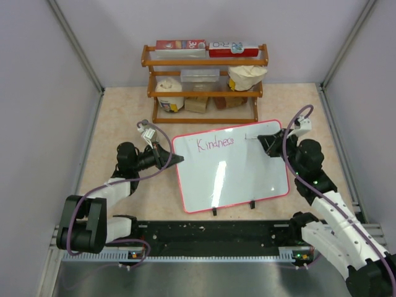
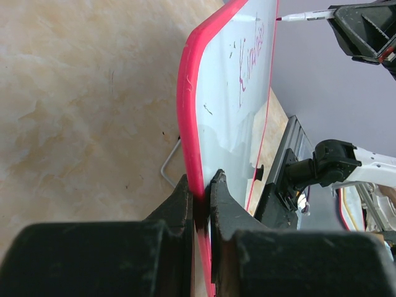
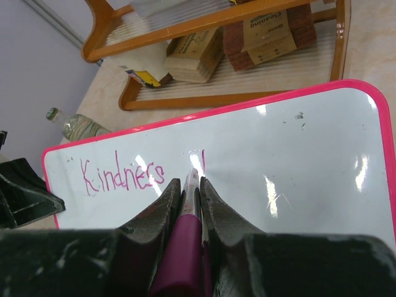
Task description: Write a sentence on the whiteboard
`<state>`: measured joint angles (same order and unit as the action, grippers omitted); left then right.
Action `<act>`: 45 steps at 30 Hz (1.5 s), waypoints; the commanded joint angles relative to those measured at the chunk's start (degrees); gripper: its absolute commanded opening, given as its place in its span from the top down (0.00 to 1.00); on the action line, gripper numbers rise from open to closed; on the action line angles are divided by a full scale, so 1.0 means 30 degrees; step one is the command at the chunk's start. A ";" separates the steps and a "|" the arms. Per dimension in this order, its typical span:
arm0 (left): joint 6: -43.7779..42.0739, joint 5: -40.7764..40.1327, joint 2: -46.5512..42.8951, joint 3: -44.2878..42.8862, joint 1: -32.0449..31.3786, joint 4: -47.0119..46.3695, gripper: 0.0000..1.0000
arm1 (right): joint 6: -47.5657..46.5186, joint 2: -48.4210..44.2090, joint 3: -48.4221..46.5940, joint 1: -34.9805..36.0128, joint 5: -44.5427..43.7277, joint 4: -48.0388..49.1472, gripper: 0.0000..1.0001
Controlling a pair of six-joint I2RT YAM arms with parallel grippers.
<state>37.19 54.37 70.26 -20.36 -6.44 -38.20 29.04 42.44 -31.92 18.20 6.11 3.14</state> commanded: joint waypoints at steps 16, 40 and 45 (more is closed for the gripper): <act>-0.4047 -0.2596 0.0369 0.0312 -0.0227 0.0661 1.00 | 0.0634 0.1558 -0.1870 -0.0206 -0.0747 0.2412 1.00; -0.4047 -0.2655 0.0311 0.0341 -0.0256 0.0720 1.00 | 0.0399 0.1561 -0.0492 -0.0206 -0.1568 0.2001 1.00; -0.4047 -0.2655 0.0311 0.0312 -0.0256 0.0720 1.00 | 0.0633 0.0300 -0.0405 -0.0177 -0.1684 0.1913 1.00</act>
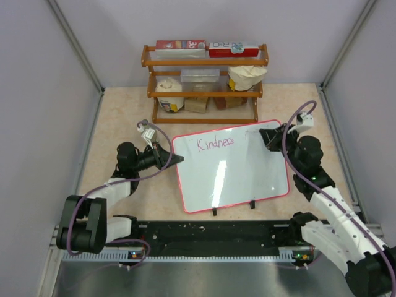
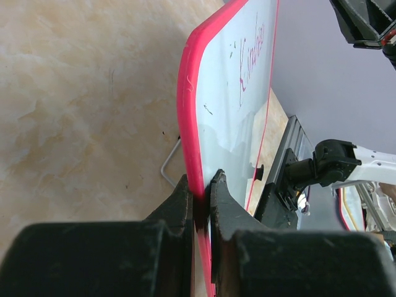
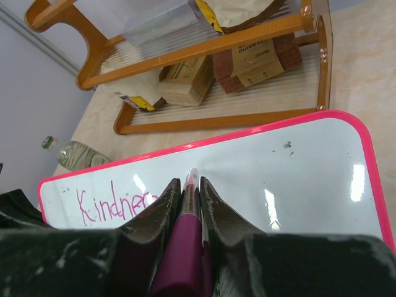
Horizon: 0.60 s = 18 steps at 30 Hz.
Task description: Write a sentence on the whiteboard
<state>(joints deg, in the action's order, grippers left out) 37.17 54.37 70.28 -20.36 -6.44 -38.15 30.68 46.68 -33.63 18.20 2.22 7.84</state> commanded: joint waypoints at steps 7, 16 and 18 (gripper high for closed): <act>-0.4039 -0.2625 0.0391 0.0312 -0.0256 0.0676 1.00 | -0.0089 -0.1584 0.0164 -0.0177 -0.0593 -0.0004 1.00; -0.4069 -0.2713 0.0303 0.0312 -0.0227 0.0735 1.00 | -0.0030 -0.0354 0.0867 -0.0177 -0.0505 0.0757 1.00; -0.4069 -0.2742 0.0245 0.0312 -0.0227 0.0735 1.00 | -0.0059 -0.0295 0.0925 -0.0177 -0.0476 0.0641 1.00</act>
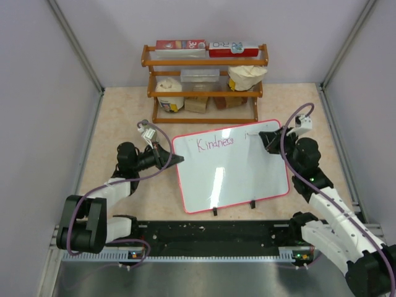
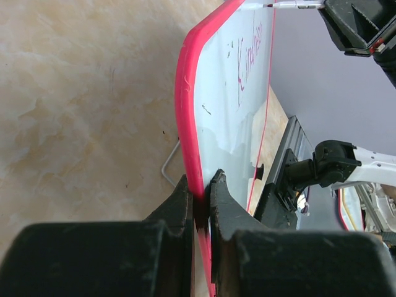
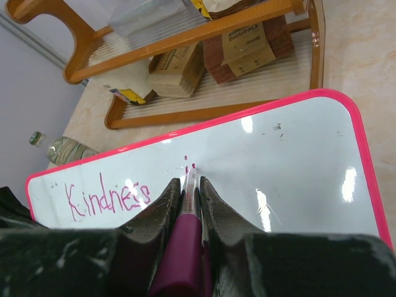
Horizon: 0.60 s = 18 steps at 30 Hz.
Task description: Write a sentence on the whiteboard
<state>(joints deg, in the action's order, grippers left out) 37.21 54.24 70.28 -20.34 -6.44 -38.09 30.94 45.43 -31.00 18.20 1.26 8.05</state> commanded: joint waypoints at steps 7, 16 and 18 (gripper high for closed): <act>-0.4084 -0.2698 0.0245 0.0305 -0.0227 0.0713 1.00 | -0.0439 -0.0464 0.0344 -0.0177 -0.0155 -0.0194 1.00; -0.4084 -0.2669 0.0245 0.0334 -0.0227 0.0771 1.00 | -0.0557 -0.1344 0.0842 -0.0206 -0.0038 -0.1072 1.00; -0.4084 -0.2698 0.0187 0.0334 -0.0227 0.0742 1.00 | -0.0557 -0.1519 0.0989 -0.0177 -0.0009 -0.1132 1.00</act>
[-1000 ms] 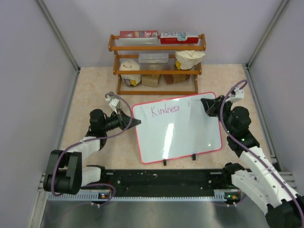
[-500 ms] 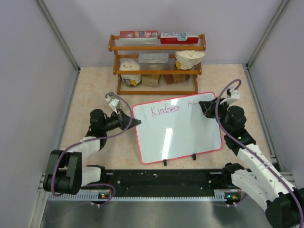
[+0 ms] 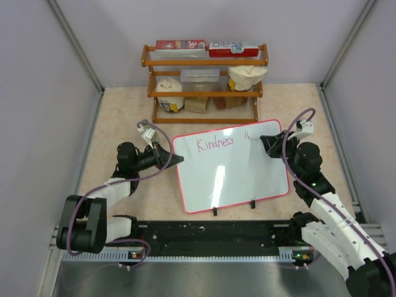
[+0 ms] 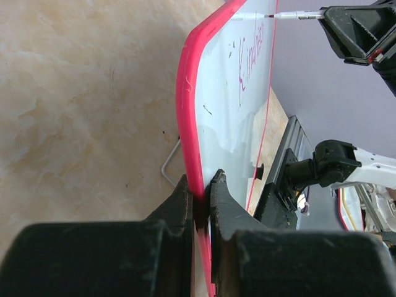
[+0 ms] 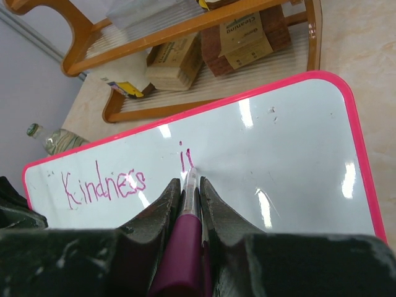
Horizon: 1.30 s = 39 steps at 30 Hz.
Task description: Write a sentence on the whiteboard
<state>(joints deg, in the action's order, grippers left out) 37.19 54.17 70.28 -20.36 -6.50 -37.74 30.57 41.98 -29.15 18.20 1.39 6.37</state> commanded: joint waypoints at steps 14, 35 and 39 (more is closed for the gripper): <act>-0.4076 -0.2648 0.0215 0.0341 -0.0206 0.0626 1.00 | -0.0286 0.0714 -0.0186 -0.0177 -0.0258 0.0571 1.00; -0.4076 -0.2647 0.0303 0.0312 -0.0206 0.0567 1.00 | -0.0433 0.1155 -0.0978 -0.0148 -0.1488 0.0279 1.00; -0.4076 -0.2647 0.0245 0.0341 -0.0235 0.0567 1.00 | -0.0492 0.1213 -0.1036 -0.0206 -0.1663 0.0162 1.00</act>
<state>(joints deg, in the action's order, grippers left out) 37.41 53.93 70.26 -20.36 -6.63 -37.34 30.63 45.39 -30.15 18.20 -0.21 9.19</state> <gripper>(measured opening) 0.078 0.144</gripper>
